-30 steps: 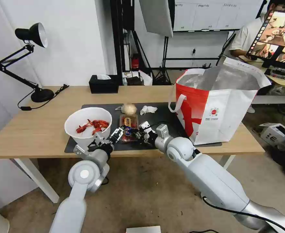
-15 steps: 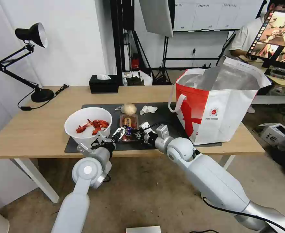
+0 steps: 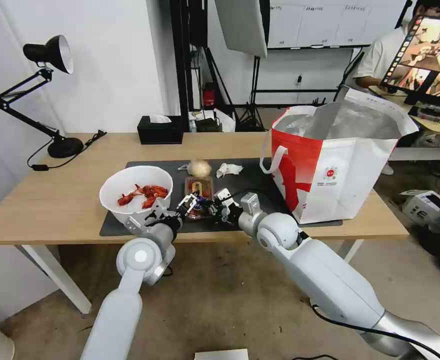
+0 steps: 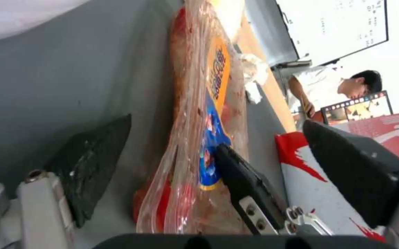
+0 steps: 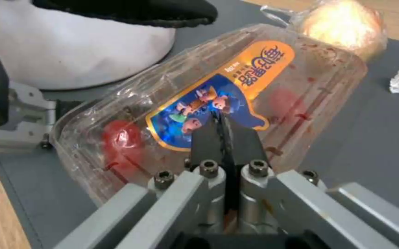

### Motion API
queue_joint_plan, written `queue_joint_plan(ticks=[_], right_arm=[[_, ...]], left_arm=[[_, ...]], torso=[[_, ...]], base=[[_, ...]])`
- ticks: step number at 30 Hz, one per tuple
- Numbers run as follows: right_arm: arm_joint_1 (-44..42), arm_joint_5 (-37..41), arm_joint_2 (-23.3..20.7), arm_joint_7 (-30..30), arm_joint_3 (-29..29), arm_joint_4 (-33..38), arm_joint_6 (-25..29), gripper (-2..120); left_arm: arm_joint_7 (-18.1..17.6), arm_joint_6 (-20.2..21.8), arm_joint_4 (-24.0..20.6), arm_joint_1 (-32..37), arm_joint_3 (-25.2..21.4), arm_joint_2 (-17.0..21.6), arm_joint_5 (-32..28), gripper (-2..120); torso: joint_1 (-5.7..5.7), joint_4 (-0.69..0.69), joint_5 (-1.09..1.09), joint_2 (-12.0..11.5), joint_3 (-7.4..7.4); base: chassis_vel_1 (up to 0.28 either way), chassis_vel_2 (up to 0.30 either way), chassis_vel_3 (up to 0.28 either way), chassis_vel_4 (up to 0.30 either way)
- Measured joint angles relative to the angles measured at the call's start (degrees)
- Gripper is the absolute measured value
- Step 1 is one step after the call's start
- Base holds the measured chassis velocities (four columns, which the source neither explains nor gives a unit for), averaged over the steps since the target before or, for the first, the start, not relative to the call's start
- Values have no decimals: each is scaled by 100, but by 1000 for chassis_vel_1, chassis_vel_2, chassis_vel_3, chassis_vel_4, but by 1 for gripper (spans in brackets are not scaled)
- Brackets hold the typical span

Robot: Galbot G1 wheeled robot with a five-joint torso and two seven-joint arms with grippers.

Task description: Pick up the trash from the table and place it into the takeout bag.

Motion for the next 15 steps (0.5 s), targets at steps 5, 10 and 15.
queue_joint_plan(ticks=[5, 10, 15], right_arm=[[-3, -1, 4, 0, 0, 0, 0, 0], [-6, -1, 7, 0, 5, 0, 0, 0], [-5, -1, 25, 1, 11, -9, 0, 0]], left_arm=[[2, 94, 59, -41, 44, 7, 5, 83], [2, 133, 86, -46, 56, 8, 16, 68], [2, 144, 91, -51, 53, 12, 26, 46]], torso=[[0, 0, 0, 0, 0], [0, 0, 0, 0, 0], [0, 0, 0, 0, 0]], base=[[0, 0, 0, 0], [0, 0, 0, 0], [0, 0, 0, 0]])
